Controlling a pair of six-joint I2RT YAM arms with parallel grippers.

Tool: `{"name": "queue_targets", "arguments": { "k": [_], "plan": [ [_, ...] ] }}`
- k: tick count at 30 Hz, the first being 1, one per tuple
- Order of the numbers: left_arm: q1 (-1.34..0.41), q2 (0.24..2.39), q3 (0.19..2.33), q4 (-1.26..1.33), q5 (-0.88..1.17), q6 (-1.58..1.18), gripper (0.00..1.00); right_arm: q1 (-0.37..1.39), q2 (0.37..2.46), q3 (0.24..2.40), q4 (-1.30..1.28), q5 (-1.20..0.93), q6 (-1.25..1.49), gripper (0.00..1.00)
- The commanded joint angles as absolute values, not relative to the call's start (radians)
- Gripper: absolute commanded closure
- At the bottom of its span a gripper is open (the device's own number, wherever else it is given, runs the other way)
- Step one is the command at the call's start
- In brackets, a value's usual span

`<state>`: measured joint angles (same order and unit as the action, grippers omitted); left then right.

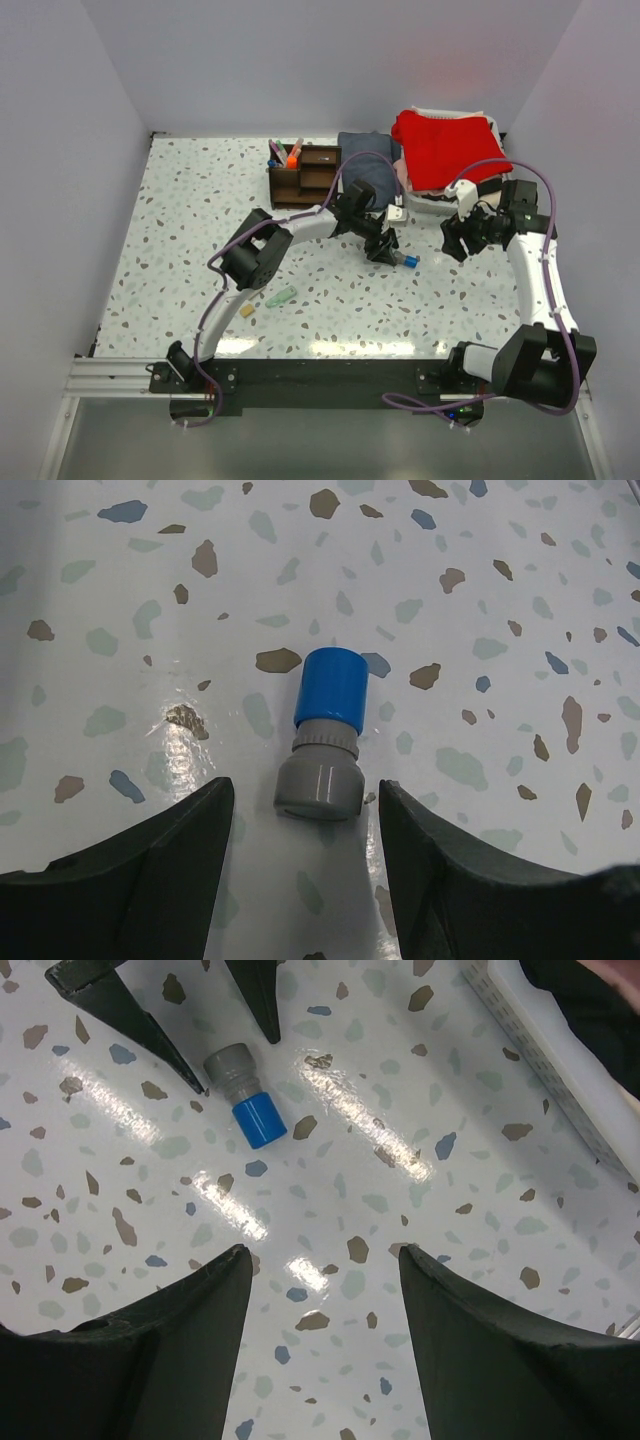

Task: Sort the stationery into containers
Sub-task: Pick up the stationery from the center of the board, then place the stationery in the storage box.

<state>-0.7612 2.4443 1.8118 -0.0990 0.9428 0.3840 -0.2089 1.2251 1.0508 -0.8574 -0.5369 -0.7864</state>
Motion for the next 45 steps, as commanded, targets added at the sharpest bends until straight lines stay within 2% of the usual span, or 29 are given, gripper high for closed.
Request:
{"name": "queue_targets", "arguments": {
  "k": [1, 5, 8, 12, 15, 21, 23, 26, 27, 28, 29, 31, 35, 40, 45],
  "plan": [
    [-0.772, 2.457, 1.825, -0.055, 0.95, 0.361, 0.36, -0.21, 1.22, 1.083, -0.839, -0.543, -0.778, 0.36],
    [-0.776, 2.467, 1.822, -0.038, 0.96, 0.339, 0.42, -0.212, 1.215, 1.069, -0.839, -0.535, -0.779, 0.36],
    [-0.776, 2.468, 1.81, -0.023, 0.979, 0.318, 0.51, -0.212, 1.213, 1.065, -0.836, -0.535, -0.779, 0.36],
    [-0.766, 2.454, 1.792, -0.015, 1.046, 0.299, 0.72, -0.21, 1.218, 1.066, -0.836, -0.534, -0.785, 0.37],
    [-0.73, 2.402, 1.769, -0.017, 1.114, 0.252, 0.85, -0.212, 1.227, 1.103, -0.845, -0.543, -0.773, 0.37],
    [-0.579, 2.157, 1.66, 0.032, 1.262, 0.111, 1.0, -0.209, 1.351, 1.31, -0.933, -0.695, -0.607, 0.35],
    [-0.531, 2.07, 1.632, 0.092, 1.33, -0.07, 1.0, -0.206, 1.416, 1.434, -0.991, -0.813, -0.533, 0.34],
    [-0.445, 1.945, 1.528, 0.375, 1.33, -0.374, 1.0, -0.195, 1.552, 1.566, -1.011, -1.001, -0.347, 0.34],
    [-0.405, 1.901, 1.485, 0.509, 1.309, -0.437, 1.0, -0.19, 1.569, 1.574, -0.97, -1.044, -0.19, 0.34],
    [-0.388, 1.887, 1.479, 0.538, 1.293, -0.507, 1.0, -0.186, 1.568, 1.533, -0.783, -1.075, -0.076, 0.34],
    [-0.359, 1.875, 1.483, 0.546, 1.278, -0.52, 1.0, -0.172, 1.563, 1.499, -0.653, -1.109, 0.206, 0.34],
    [-0.339, 1.844, 1.489, 0.532, 1.221, -0.502, 1.0, -0.15, 1.59, 1.454, -0.417, -1.127, 0.419, 0.32],
    [-0.331, 1.847, 1.526, 0.451, 1.152, -0.42, 1.0, -0.02, 1.672, 1.563, -0.359, -1.088, 0.594, 0.31],
    [-0.368, 1.884, 1.558, 0.33, 1.12, -0.296, 1.0, 0.015, 1.773, 1.749, -0.348, -1.014, 0.675, 0.3],
    [-0.429, 1.92, 1.609, 0.255, 1.078, -0.209, 1.0, 0.017, 1.784, 1.706, -0.311, -1.025, 0.744, 0.31]
  ]
}}
